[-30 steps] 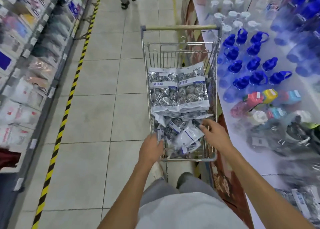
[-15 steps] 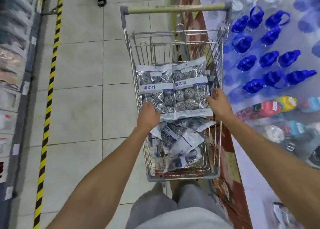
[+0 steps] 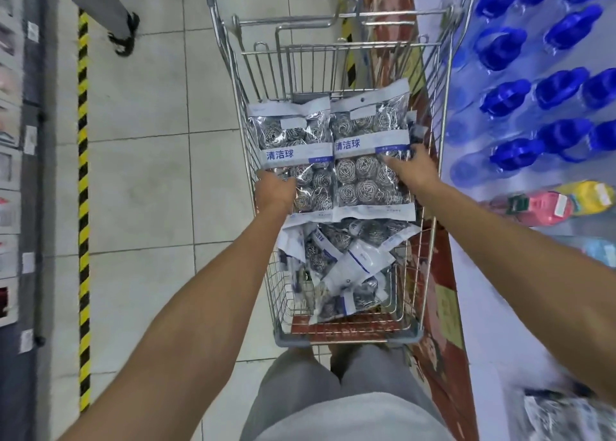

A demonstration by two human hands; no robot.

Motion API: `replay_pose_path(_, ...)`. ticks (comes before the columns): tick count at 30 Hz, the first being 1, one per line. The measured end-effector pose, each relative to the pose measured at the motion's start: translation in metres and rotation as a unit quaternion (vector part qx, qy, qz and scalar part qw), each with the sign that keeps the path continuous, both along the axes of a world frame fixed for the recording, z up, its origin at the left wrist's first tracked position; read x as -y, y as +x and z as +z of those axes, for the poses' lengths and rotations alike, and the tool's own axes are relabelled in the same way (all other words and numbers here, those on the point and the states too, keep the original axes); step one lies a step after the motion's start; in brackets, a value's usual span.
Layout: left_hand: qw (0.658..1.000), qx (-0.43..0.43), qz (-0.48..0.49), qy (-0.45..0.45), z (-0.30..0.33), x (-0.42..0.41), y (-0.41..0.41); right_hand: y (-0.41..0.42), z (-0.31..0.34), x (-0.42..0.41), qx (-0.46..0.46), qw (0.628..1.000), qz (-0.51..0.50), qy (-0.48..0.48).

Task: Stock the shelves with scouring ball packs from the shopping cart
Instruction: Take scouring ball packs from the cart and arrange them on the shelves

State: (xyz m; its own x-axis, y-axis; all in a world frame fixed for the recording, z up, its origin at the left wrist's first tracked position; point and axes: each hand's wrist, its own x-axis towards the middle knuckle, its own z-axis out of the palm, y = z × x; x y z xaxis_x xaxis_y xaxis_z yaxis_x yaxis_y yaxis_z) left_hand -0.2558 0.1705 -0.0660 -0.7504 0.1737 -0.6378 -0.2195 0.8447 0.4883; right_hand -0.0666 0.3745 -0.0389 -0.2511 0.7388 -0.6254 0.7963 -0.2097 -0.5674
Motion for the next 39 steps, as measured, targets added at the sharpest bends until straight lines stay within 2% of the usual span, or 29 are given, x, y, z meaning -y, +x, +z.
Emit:
replay_pose_path(4, 0.999, 0.043, 0.032, -0.005, -0.005, -0.008, 0.000, -0.005, -0.005, 0.002, -0.024, 0.999, -0.039, -0.027)
replay_pose_path(12, 0.984, 0.129, 0.071, 0.103, -0.013, 0.006, -0.002, -0.004, -0.011, 0.006, -0.070, 0.993, -0.074, -0.054)
replay_pose_path(20, 0.966, 0.172, 0.025, 0.190, 0.015, 0.021, 0.011, 0.020, 0.011, 0.024, -0.104, 0.988, -0.111, -0.041)
replay_pose_path(29, 0.952, 0.170, -0.012, 0.256, 0.059, 0.092, 0.040, 0.092, 0.073, 0.094, -0.146, 0.977, -0.153, 0.019)
replay_pose_path(32, 0.945, 0.204, -0.006, 0.257, 0.072, 0.112, 0.049, 0.125, 0.096, 0.131, -0.137, 0.973, -0.178, 0.051)
replay_pose_path(39, 0.930, 0.224, -0.112, 0.270, 0.103, 0.148, 0.082, 0.211, 0.132, 0.232, -0.211, 0.928, -0.304, 0.045)
